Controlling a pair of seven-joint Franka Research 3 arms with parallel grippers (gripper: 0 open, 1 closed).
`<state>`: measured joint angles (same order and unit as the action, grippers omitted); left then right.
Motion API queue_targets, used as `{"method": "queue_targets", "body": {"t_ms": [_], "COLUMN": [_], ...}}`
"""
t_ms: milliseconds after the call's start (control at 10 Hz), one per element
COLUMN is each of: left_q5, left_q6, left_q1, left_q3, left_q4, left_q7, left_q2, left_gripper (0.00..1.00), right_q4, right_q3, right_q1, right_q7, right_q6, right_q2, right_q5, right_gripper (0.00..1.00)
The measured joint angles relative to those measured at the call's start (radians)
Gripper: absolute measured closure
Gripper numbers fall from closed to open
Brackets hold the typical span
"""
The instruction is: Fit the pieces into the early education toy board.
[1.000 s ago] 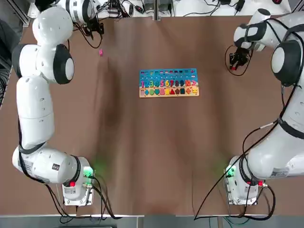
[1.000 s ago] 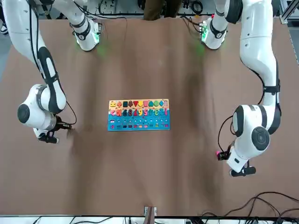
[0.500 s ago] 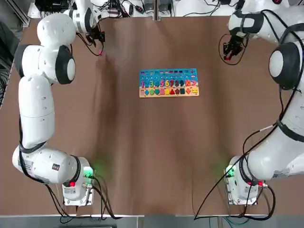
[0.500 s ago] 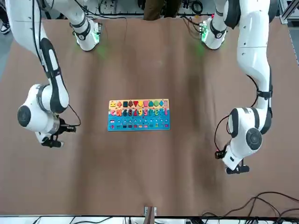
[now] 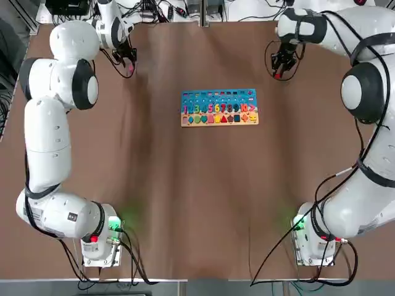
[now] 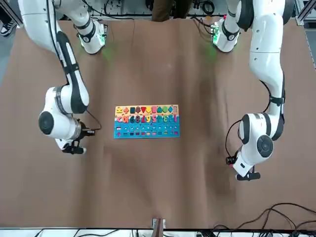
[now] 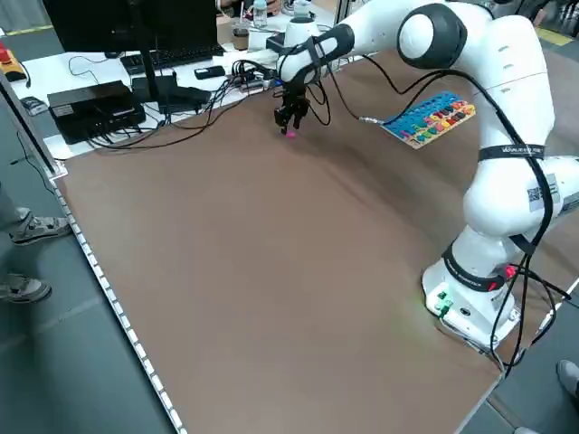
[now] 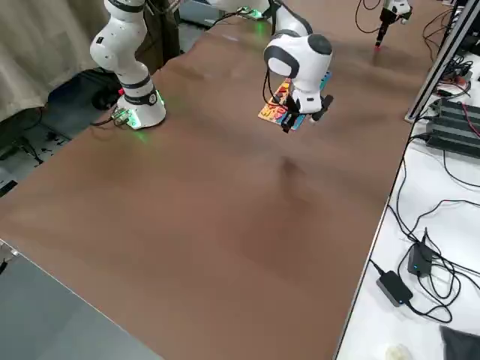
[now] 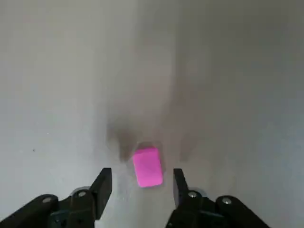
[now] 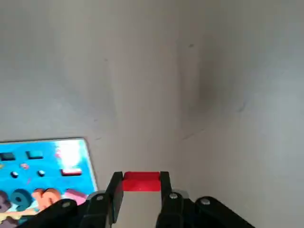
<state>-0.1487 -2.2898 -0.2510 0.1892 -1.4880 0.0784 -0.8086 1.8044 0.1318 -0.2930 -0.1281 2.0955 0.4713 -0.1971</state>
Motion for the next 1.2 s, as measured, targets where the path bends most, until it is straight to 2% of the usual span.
{"method": "queue_targets", "body": {"t_ms": [500, 600, 900, 1200], "left_q5": [0.0, -0.002, -0.01, -0.011], "left_q6": [-0.013, -0.015, -0.028, -0.035], "left_q1": [0.0, 0.0, 0.0, 0.0], "left_q3": [-0.001, -0.001, -0.001, -0.001], "left_q4": [-0.007, -0.007, -0.008, -0.008], "left_q7": [0.0, 0.0, 0.0, 0.0], "left_q2": [-0.01, -0.011, -0.016, -0.02], "left_gripper": [0.45, 0.48, 0.51, 0.52], "right_q4": [0.001, 0.002, 0.016, 0.036], "right_q3": [-0.009, -0.009, -0.01, -0.01], "right_q1": [-0.084, -0.101, -0.137, -0.145], "right_q7": [-0.062, -0.082, -0.118, -0.118], "right_q6": [0.004, 0.02, 0.089, 0.162], "right_q2": [0.0, 0.001, 0.014, 0.066], "right_q5": [-0.027, -0.035, -0.036, -0.036], "right_gripper": [0.64, 0.64, 0.64, 0.64]}}
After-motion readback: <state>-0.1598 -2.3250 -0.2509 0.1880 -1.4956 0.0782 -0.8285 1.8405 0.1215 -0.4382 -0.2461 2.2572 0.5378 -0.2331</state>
